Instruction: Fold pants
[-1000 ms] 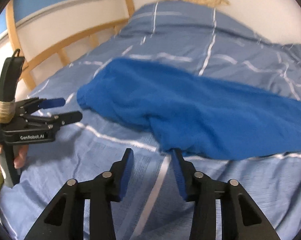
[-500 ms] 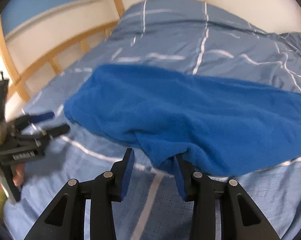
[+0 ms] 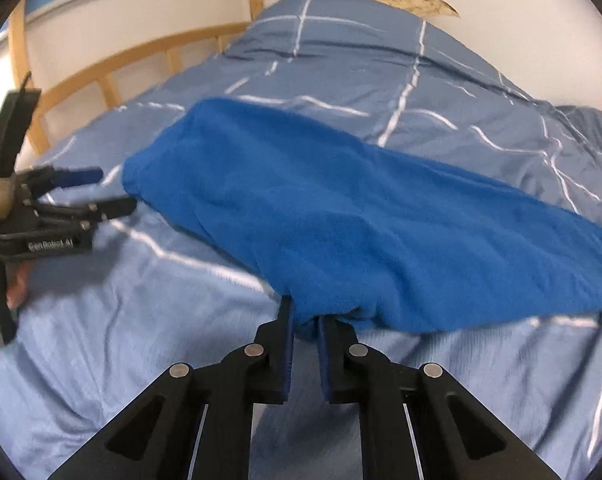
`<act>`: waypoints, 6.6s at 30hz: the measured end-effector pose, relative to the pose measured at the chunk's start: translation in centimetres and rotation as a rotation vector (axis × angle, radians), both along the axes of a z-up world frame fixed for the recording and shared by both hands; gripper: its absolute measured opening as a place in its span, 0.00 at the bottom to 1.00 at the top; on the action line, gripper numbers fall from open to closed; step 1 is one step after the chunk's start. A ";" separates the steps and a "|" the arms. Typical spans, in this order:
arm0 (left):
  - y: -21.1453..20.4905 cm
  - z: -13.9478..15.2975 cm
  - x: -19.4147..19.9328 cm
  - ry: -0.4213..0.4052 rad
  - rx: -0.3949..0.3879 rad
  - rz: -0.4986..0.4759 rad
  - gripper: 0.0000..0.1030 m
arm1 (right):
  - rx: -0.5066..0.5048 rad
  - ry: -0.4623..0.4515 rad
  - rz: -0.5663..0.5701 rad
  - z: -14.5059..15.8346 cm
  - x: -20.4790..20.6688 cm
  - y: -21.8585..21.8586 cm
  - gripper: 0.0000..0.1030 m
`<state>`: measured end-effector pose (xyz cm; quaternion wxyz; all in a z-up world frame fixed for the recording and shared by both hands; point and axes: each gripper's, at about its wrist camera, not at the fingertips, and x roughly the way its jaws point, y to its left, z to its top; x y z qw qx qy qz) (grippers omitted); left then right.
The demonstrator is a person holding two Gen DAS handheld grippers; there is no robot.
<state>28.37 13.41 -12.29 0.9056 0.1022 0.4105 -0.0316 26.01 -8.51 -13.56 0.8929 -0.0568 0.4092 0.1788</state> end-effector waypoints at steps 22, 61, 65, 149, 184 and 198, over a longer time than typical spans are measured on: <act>3.1 -1.7 2.5 0.103 -0.227 -0.102 0.51 | -0.079 0.029 -0.123 -0.7 0.2 1.9 0.11; 5.5 5.0 0.9 -0.041 -0.136 -0.117 0.55 | -0.131 -0.175 -0.015 6.9 -1.5 5.6 0.40; 6.0 5.5 4.5 -0.022 -0.152 -0.166 0.59 | -0.138 -0.251 0.056 9.2 2.0 7.1 0.40; -29.7 11.9 -1.4 -0.179 -0.234 -0.117 0.90 | 0.061 -0.346 -0.348 14.6 -0.7 -28.8 0.63; -41.1 1.3 7.1 -0.036 -0.108 -0.090 0.90 | 0.367 -0.099 -0.550 2.0 8.0 -41.2 0.08; -41.1 -0.2 7.5 -0.005 -0.103 -0.067 0.90 | 0.290 -0.132 -0.719 1.6 6.6 -42.5 0.40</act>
